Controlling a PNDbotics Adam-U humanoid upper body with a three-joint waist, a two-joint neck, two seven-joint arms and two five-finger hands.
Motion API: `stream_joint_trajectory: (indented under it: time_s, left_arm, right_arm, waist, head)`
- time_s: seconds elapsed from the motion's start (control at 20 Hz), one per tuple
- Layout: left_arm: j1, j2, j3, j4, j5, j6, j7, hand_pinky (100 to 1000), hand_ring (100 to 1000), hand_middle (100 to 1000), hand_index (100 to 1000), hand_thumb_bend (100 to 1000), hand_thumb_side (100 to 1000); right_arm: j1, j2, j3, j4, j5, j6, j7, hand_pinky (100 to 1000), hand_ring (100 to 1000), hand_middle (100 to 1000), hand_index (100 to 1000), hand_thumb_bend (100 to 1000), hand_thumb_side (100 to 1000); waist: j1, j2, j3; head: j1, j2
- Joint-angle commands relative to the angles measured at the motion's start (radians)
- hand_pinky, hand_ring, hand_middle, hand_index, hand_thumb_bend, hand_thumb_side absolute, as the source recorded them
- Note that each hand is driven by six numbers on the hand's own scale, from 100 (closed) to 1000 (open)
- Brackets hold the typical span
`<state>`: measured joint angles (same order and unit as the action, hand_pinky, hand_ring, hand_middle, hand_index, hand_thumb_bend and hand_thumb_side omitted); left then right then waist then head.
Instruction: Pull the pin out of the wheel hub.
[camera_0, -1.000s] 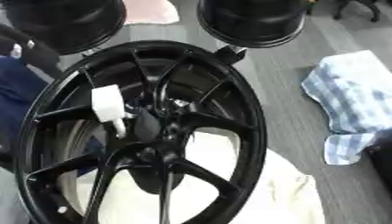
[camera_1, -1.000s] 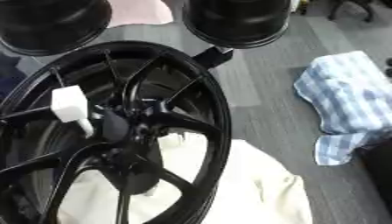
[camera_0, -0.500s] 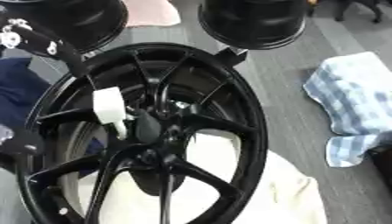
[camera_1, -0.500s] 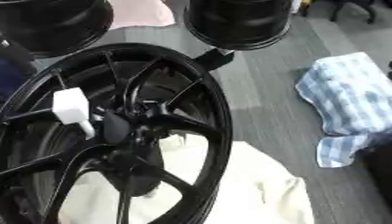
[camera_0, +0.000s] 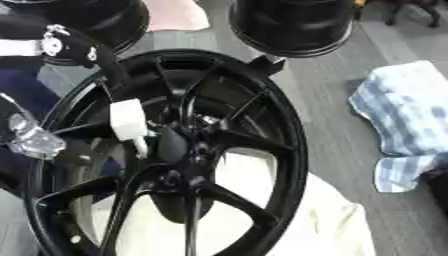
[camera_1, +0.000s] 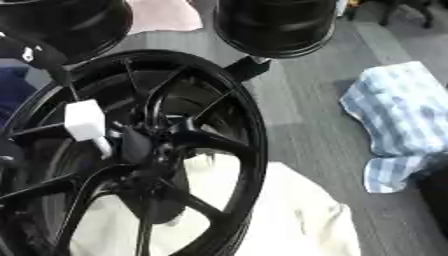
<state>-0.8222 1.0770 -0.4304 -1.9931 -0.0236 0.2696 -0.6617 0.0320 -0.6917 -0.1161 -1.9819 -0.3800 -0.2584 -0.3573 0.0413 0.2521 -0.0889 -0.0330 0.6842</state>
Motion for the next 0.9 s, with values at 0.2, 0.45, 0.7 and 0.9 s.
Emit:
stream_joint_trajectory:
  time_s: [0.2, 0.45, 0.7, 0.9]
  left_arm:
    - [-0.029, -0.033, -0.002, -0.007, -0.05, 0.095, 0.015, 905, 949, 716, 874, 682, 548]
    - [-0.016, -0.055, -0.013, -0.007, -0.087, 0.153, 0.022, 917, 954, 724, 878, 694, 527]
    - [-0.007, -0.061, -0.018, -0.007, -0.12, 0.184, 0.017, 932, 974, 758, 900, 702, 516]
    - [0.0, -0.064, -0.022, -0.007, -0.144, 0.196, 0.011, 937, 981, 769, 898, 708, 512]
  right_arm:
    - [-0.008, -0.03, -0.007, -0.018, -0.005, 0.007, -0.003, 748, 731, 668, 592, 222, 474]
    - [-0.012, -0.028, -0.005, -0.018, -0.007, 0.011, -0.004, 748, 731, 666, 590, 224, 473]
    - [-0.015, -0.025, -0.003, -0.018, -0.008, 0.013, -0.003, 748, 730, 666, 589, 224, 475]
    - [-0.015, -0.021, -0.003, -0.018, -0.007, 0.015, -0.003, 748, 730, 666, 589, 224, 476]
  waist:
    - [0.003, -0.026, 0.004]
    - [0.01, -0.025, 0.008]
    - [0.011, -0.02, 0.007]
    - [0.01, -0.015, 0.004]
  head:
    - [-0.01, 0.014]
    - [-0.016, 0.022]
    - [-0.014, 0.022]
    - [-0.009, 0.018]
